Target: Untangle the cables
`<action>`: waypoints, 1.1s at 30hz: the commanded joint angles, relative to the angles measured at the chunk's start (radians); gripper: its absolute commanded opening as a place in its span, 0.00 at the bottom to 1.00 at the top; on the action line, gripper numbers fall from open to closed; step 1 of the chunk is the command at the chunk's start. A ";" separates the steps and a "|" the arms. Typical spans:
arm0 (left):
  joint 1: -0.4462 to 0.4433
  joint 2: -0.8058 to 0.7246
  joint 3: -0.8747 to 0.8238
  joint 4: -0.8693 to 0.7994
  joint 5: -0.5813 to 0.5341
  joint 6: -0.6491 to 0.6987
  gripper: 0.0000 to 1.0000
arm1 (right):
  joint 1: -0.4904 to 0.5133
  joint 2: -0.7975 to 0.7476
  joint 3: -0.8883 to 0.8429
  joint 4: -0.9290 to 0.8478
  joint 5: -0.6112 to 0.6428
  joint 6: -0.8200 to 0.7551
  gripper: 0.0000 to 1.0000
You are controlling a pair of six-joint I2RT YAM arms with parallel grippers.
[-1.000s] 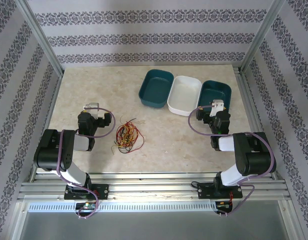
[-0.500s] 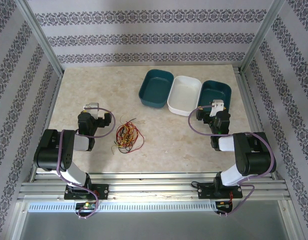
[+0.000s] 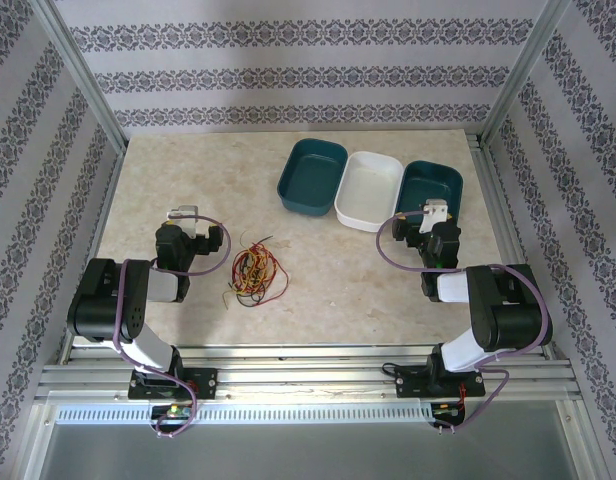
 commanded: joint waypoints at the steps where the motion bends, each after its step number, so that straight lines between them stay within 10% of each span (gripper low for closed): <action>1: 0.004 -0.010 0.010 -0.009 0.018 0.007 0.99 | 0.001 0.005 0.008 0.007 0.000 0.006 0.98; 18: 0.004 -0.171 -0.008 -0.113 -0.095 -0.029 0.99 | 0.003 -0.204 -0.041 -0.101 0.184 0.060 0.98; 33: -0.009 -0.446 0.139 -0.629 0.033 -0.389 0.99 | 0.204 -0.556 0.294 -0.920 0.372 0.172 0.98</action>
